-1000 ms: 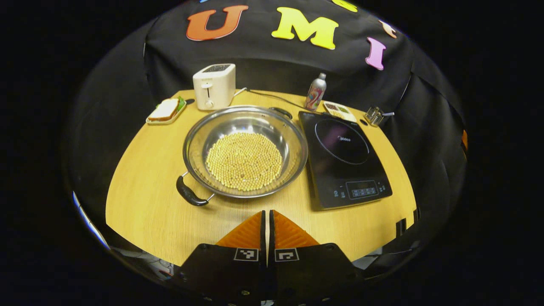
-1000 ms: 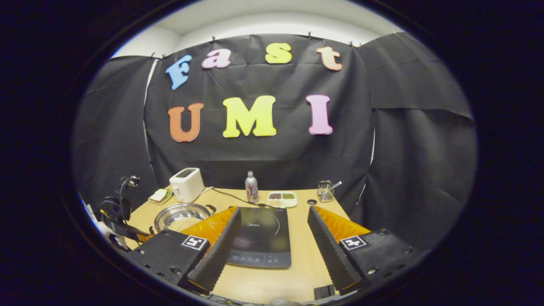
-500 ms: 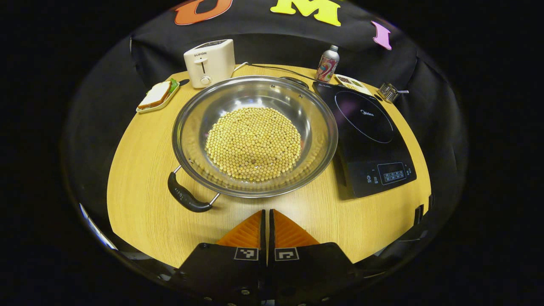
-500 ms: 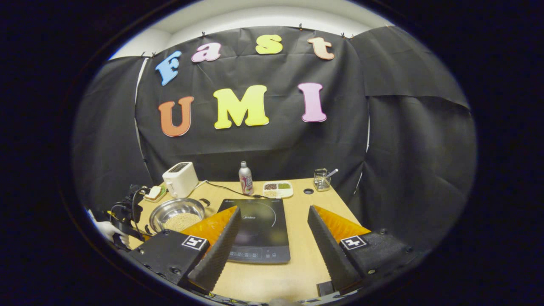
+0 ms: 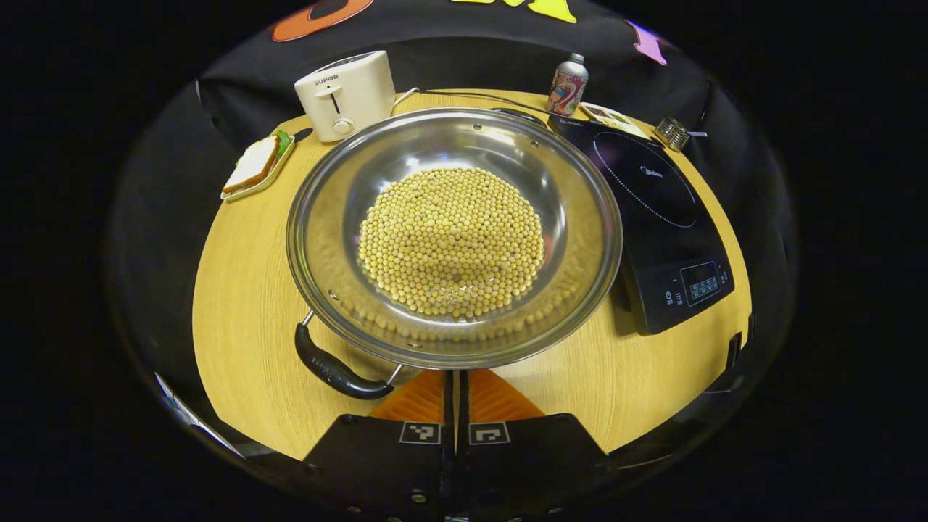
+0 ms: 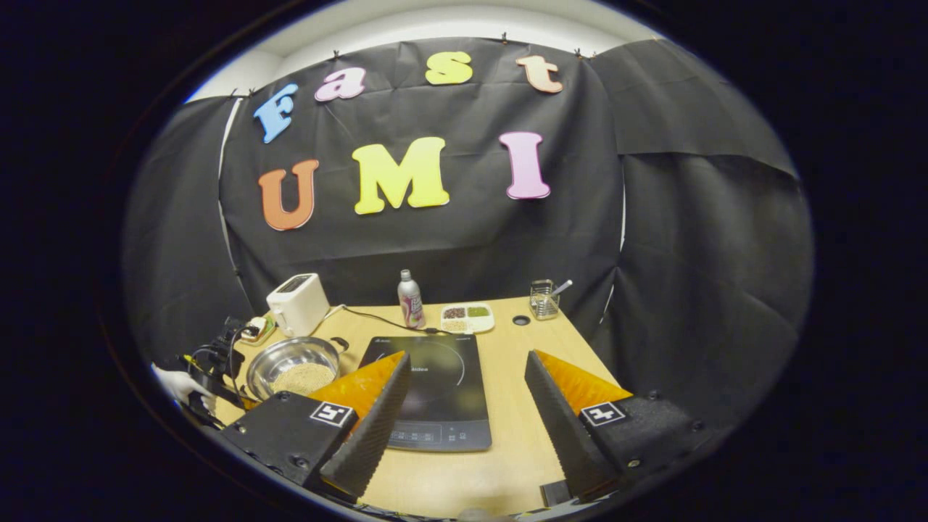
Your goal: First push the handle of the pot to place it horizontally, then grasp the pot with both hands and set it on the induction cooktop.
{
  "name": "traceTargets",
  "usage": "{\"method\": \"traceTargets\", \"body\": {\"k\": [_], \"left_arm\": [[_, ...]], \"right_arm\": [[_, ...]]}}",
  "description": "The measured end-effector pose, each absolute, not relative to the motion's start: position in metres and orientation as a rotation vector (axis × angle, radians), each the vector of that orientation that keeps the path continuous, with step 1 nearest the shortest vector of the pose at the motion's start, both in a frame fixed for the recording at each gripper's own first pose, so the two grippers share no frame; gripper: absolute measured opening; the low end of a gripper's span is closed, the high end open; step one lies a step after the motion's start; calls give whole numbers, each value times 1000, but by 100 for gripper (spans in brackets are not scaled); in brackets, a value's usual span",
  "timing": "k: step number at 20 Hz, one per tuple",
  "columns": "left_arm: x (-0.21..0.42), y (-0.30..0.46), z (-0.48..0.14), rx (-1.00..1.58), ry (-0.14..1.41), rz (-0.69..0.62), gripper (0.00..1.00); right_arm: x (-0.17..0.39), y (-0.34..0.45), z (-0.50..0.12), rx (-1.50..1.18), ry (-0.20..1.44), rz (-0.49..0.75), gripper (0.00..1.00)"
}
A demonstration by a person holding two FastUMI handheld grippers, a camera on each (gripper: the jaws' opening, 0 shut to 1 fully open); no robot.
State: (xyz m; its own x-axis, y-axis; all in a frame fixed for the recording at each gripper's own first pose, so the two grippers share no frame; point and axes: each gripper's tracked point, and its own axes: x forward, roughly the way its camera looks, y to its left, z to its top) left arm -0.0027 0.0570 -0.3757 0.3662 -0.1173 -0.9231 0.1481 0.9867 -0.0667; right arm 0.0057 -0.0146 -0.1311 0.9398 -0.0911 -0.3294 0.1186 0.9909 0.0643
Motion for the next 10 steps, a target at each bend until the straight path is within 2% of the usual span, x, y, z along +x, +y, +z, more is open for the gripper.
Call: {"method": "traceTargets", "body": {"k": [1,2,3,4,5,6,7,8,10], "left_arm": [[-1,61,-376,34,1185,-165,10],[0,62,-378,29,1186,-167,0],[0,62,-377,18,1189,-168,0],[0,63,-377,13,1192,-167,10],[0,65,-377,12,1191,-163,0],[-2,67,-377,11,1192,-156,0],[-2,69,-377,10,1192,-150,0],[-2,72,-377,9,1191,-145,0],[0,78,-378,7,1188,-131,0]], "right_arm": [[8,-15,-130,81,333,-107,97],[9,-15,-131,75,335,-107,99],[11,-15,-131,71,336,-105,96],[13,-14,-131,69,338,-103,97],[14,-13,-130,68,339,-101,97],[16,-12,-130,68,340,-98,99],[17,-10,-129,66,342,-93,96],[18,-9,-129,63,343,-89,99],[21,-8,-128,57,341,-85,96]]}}
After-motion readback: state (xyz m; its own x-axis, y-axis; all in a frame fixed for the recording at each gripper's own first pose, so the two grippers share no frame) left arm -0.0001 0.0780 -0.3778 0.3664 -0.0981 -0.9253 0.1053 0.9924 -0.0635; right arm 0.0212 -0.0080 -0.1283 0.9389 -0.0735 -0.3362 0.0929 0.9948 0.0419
